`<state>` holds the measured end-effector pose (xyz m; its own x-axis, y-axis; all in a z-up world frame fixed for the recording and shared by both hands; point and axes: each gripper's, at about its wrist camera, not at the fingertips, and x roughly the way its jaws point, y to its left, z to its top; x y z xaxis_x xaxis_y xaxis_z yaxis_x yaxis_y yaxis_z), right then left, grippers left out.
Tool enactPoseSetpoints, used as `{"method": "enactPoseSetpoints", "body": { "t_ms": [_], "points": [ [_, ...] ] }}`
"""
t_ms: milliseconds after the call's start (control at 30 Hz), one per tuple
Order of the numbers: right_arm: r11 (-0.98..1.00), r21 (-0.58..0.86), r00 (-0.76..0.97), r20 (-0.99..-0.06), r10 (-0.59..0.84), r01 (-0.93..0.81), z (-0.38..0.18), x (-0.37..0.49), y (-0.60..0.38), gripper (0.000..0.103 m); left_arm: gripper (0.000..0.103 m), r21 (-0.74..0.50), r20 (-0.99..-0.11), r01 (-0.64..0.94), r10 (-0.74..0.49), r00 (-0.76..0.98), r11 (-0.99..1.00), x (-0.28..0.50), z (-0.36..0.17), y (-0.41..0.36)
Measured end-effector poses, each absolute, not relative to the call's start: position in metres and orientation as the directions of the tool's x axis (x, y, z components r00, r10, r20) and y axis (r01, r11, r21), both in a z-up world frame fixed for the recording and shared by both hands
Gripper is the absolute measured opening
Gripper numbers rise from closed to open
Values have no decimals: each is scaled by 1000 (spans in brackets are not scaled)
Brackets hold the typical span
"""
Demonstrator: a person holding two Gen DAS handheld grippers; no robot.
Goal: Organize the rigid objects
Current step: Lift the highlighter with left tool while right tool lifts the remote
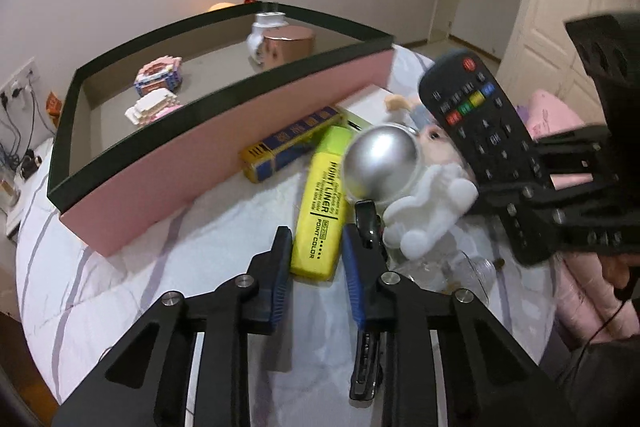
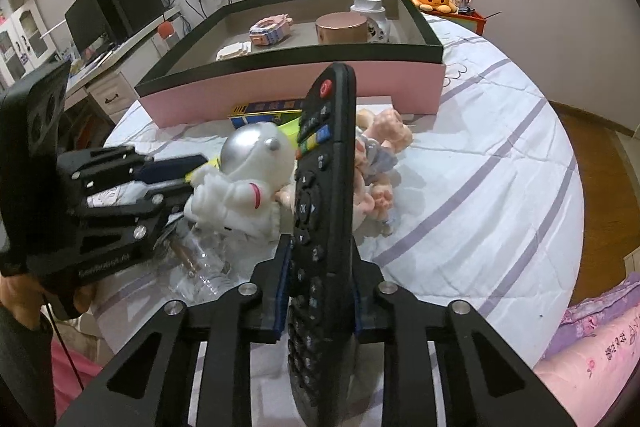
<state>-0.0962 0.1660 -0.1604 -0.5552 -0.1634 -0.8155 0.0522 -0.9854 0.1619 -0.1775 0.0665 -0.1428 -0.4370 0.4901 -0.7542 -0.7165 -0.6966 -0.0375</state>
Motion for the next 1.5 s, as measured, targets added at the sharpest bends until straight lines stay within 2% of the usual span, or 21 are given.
{"method": "enactPoseSetpoints", "body": {
  "t_ms": [133, 267, 667, 733, 767, 800, 833, 867, 933, 967, 1000, 1133, 1333, 1500],
  "points": [
    [-985, 163, -554, -816, -166, 55, -161, -94, 167, 20, 30, 56, -766, -731, 441, -468, -680, -186, -144, 78],
    [-987, 156, -556, -816, -156, 48, -160, -96, 166, 20, 32, 39, -769, -751, 460, -444, -660, -202, -145, 83],
    [-980, 189, -543, -818, -191, 60, -162, -95, 170, 16, 23, -3, -759, -779, 508, -406, -627, -183, -145, 84],
    [-980, 189, -540, -819, -191, 61, -163, -96, 169, 16, 27, 12, -771, -773, 487, -411, -634, -189, -146, 87],
    [-980, 187, -540, -820, -190, 61, -162, -96, 168, 16, 33, 61, -776, -770, 455, -437, -635, -192, -146, 92],
    [-981, 186, -540, -820, -190, 62, -162, -96, 168, 16, 49, 83, -777, -765, 439, -451, -639, -195, -146, 95],
    [-981, 185, -540, -820, -189, 62, -162, -96, 168, 16, 57, 103, -779, -759, 422, -463, -643, -199, -146, 99],
    [-981, 184, -540, -820, -188, 62, -161, -96, 168, 16, 60, 114, -781, -763, 417, -465, -636, -202, -146, 102],
    [-981, 185, -542, -819, -187, 60, -161, -97, 168, 16, 50, 77, -784, -789, 452, -426, -609, -207, -148, 108],
    [-981, 184, -542, -820, -186, 60, -161, -97, 168, 16, 34, 52, -782, -799, 473, -406, -599, -207, -149, 109],
    [-981, 184, -540, -821, -187, 60, -161, -98, 168, 16, 31, 44, -779, -802, 482, -401, -595, -206, -149, 110],
    [-981, 187, -542, -819, -190, 61, -161, -97, 167, 16, 28, 62, -769, -790, 475, -428, -610, -197, -149, 110],
    [-975, 207, -556, -803, -214, 76, -153, -92, 168, 16, 25, -14, -725, -731, 511, -463, -682, -186, -138, 85],
    [-970, 225, -568, -789, -235, 88, -145, -91, 166, 16, 25, -8, -725, -695, 483, -491, -719, -180, -138, 72]
  ]
}}
